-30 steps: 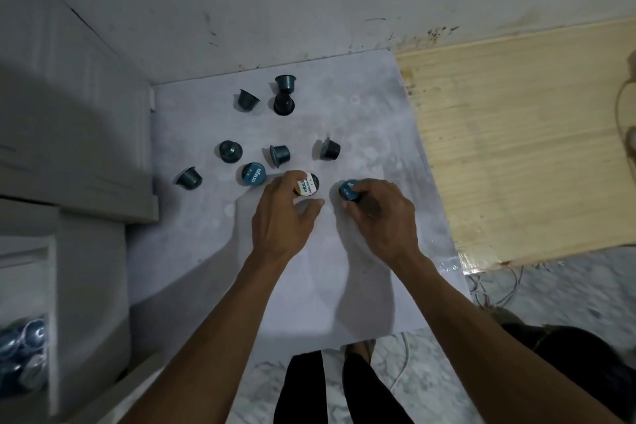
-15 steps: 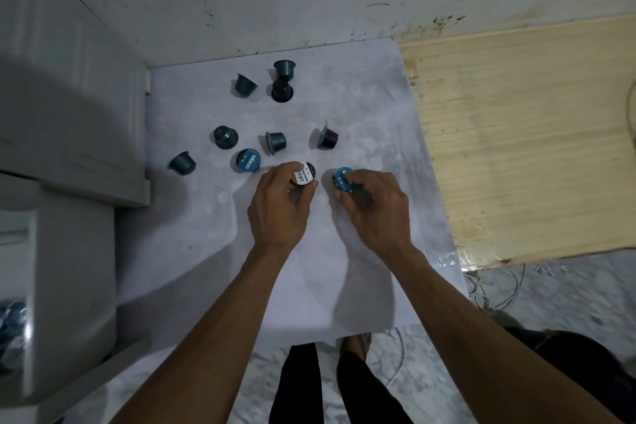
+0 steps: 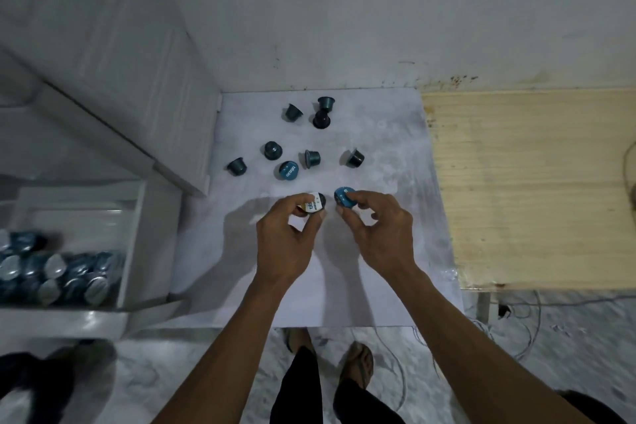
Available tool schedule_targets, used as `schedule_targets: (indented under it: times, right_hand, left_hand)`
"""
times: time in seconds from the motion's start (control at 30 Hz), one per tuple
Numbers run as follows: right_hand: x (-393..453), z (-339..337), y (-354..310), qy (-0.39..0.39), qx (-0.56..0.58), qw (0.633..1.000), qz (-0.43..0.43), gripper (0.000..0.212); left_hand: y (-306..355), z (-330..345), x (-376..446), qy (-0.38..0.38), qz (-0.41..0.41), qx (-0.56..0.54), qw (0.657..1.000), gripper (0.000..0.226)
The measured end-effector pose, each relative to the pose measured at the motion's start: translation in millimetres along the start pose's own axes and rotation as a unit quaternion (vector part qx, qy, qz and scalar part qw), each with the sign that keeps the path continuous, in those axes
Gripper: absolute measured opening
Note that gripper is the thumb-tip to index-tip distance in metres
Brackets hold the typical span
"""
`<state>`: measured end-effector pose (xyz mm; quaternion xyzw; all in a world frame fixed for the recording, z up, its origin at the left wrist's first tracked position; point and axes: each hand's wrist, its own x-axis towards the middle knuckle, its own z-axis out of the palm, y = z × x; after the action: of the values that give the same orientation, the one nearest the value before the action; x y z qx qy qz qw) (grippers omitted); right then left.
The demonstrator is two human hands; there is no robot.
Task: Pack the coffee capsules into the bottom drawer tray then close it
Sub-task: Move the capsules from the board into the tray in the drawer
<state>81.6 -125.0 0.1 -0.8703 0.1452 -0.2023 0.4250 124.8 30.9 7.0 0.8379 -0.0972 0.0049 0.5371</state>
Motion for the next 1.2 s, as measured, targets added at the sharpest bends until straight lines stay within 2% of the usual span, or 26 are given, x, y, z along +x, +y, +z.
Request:
schedule_targets:
  times: [0.23,0.4,0.6,0.83,0.97,1.1,1.2]
  right_hand:
    - [-10.4,9.8,-79.0,-0.026,0.055,0.998,-0.013,0.027]
    - [-16.2,34.3,-149.5,-0.058,0.093,0.994,-0.029,0.026]
    - [-33.1,105.5,-223.3,-0.091,0.106,0.989,-0.043,0.027]
    - [-59.4,204.5,-287.8,-0.135,0.078,0.988,-0.021,0.022]
    - [-64.3,242.2,-304.1,-0.153,0.043,0.987,-0.023,0.022]
    - [-56.9,266.9,-304.9,-0.175,-0.011,0.984,-0.010,0.022]
    - [-46.0,286.4,-297.4,-0.216,-0.021,0.976,0.006,0.021]
  left_hand:
    - [33.8,-98.2,-27.3,0.052,0.000,0.007,0.999,0.023]
    - [31.7,-184.6,-34.1,0.077,-0.003,0.030,0.997,0.023]
    - [-9.8,-295.7,-21.2,0.076,-0.004,0.047,0.996,0.027]
    - [-85.7,-421.0,8.8,0.010,-0.029,0.111,0.993,0.021]
    - [-108.5,-449.8,29.8,-0.019,-0.025,0.142,0.989,0.020]
    - [-129.2,-450.6,49.8,-0.062,-0.041,0.163,0.984,0.020]
    - [-135.0,-444.0,63.9,-0.092,-0.019,0.197,0.976,0.020]
